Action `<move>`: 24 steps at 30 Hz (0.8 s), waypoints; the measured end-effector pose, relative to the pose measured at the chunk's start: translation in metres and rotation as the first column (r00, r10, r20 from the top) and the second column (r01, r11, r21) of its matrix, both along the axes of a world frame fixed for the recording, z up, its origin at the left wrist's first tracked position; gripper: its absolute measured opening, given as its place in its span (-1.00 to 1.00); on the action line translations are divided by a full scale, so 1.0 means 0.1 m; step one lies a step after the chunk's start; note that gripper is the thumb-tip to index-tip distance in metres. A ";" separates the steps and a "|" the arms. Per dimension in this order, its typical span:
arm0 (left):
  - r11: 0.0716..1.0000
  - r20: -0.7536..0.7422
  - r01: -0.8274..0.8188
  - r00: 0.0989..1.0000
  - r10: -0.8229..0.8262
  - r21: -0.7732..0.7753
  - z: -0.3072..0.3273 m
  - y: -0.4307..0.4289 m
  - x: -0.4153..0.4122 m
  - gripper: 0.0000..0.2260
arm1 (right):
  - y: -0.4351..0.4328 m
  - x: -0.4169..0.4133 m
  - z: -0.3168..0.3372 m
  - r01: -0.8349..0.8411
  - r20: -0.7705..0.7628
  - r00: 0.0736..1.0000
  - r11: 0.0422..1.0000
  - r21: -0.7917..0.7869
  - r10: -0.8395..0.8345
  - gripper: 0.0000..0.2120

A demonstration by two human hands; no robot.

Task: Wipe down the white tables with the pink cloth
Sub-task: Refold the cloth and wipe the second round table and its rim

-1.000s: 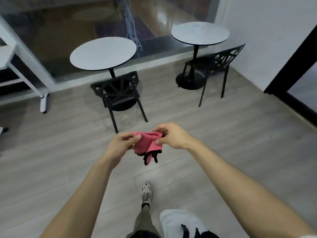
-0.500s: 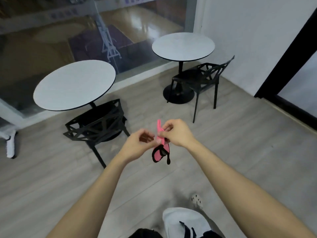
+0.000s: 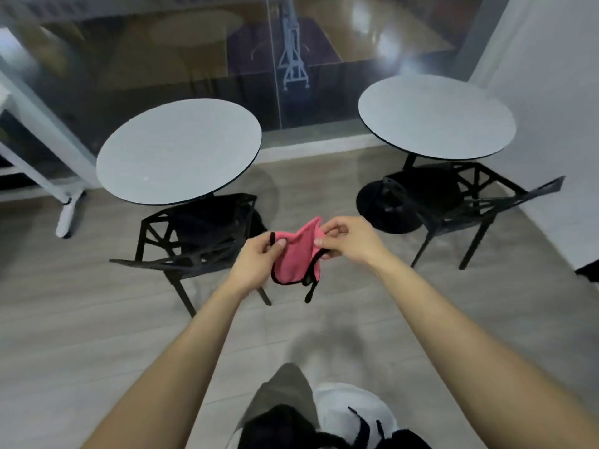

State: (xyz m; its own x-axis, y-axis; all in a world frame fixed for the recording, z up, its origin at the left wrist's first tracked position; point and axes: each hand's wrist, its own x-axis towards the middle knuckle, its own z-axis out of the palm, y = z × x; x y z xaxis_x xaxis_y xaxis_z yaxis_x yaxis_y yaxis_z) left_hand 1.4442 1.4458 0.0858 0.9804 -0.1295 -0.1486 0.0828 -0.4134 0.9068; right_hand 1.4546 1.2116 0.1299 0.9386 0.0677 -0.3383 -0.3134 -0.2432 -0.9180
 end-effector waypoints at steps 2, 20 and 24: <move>0.976 0.021 -0.201 0.980 0.200 0.084 -0.12 0.05 0.35 -0.92 | -0.05 0.41 -0.04 -0.018 -0.032 0.999 0.997 -0.075 0.015 -0.72; 0.987 -0.033 -0.097 0.995 0.093 -0.126 -0.19 -0.50 4.02 -0.77 | -0.12 4.06 -0.19 -0.208 0.234 0.896 0.822 -0.530 0.378 -0.95; 0.969 -0.073 -0.137 0.990 0.124 -0.207 -0.17 -0.64 4.73 -0.83 | -0.28 4.91 -0.22 -0.170 0.348 0.839 0.809 -0.562 0.418 -0.94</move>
State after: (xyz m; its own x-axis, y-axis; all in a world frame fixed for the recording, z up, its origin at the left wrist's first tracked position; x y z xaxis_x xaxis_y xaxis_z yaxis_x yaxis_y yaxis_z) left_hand 1.9168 1.3814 0.0690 0.9812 -0.0354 -0.1897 0.1793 -0.1955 0.9642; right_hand 1.9453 1.1838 0.1081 0.9509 0.3075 0.0348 0.2527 -0.7067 -0.6608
